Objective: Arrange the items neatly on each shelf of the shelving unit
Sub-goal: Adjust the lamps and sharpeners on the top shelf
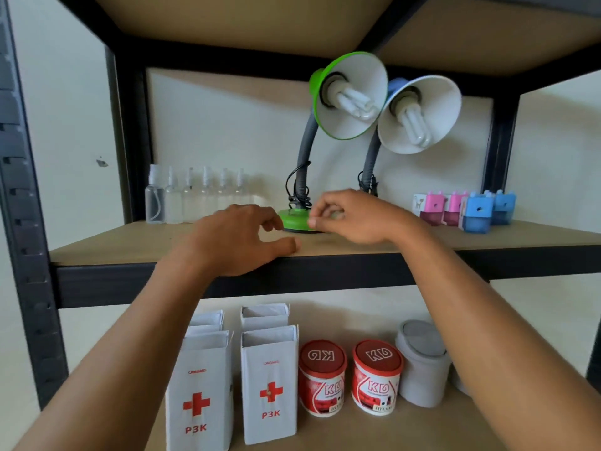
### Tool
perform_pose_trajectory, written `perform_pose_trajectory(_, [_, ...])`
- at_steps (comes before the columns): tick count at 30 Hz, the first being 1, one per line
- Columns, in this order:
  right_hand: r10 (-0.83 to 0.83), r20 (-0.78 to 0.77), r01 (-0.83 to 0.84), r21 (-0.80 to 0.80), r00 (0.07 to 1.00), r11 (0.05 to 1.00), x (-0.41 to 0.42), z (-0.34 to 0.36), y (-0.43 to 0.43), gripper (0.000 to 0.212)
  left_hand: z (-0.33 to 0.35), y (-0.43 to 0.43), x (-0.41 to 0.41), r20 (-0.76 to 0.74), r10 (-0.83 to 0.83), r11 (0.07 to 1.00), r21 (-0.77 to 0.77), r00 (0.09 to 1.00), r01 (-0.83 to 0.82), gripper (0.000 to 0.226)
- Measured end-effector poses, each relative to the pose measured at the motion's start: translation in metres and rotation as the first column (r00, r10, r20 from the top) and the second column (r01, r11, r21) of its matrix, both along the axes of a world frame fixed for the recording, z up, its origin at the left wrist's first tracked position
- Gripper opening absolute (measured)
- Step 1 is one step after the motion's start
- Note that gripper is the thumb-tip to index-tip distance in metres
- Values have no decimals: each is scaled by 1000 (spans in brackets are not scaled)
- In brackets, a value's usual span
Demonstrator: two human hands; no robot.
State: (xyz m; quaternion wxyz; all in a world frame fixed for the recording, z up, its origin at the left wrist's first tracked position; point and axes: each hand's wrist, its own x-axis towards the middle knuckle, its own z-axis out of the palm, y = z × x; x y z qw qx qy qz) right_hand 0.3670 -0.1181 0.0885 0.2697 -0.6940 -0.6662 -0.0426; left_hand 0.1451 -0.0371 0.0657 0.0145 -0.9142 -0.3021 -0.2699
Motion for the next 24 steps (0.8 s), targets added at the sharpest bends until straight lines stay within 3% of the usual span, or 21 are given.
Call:
perform_pose_trajectory(3, [-33, -6, 33, -6, 999, 999, 26, -16, -28, 34, 21, -4, 47, -253, -59, 994, -99, 966, 35, 52])
perform_pose_trajectory(6, [-59, 29, 59, -9, 998, 998, 31, -21, -52, 49, 33, 4, 96, -385, -194, 981, -99, 902, 169, 14])
perform_pose_trajectory(8, [-68, 60, 68, 5, 996, 998, 31, -29, -61, 58, 35, 26, 122, -466, -118, 992, -9, 877, 129, 22])
perform_pose_trajectory(10, [-104, 149, 90, 93, 983, 992, 28, -41, -66, 65, 36, 46, 140, -521, 14, 996, 82, 854, 34, 57])
perform_pose_trajectory(13, [-220, 301, 128, 296, 928, 947, 29, -57, -67, 72, 36, 62, 161, -588, 82, 993, 118, 805, -15, 80])
perform_pose_trajectory(18, [-306, 320, 149, 432, 897, 889, 30, -66, -59, 75, 29, 67, 168, -568, 18, 1000, -7, 823, -26, 54])
perform_pose_trajectory(24, [-365, 286, 168, 537, 886, 827, 28, -73, -51, 72, 29, 74, 163, -547, 6, 998, -46, 837, -37, 53])
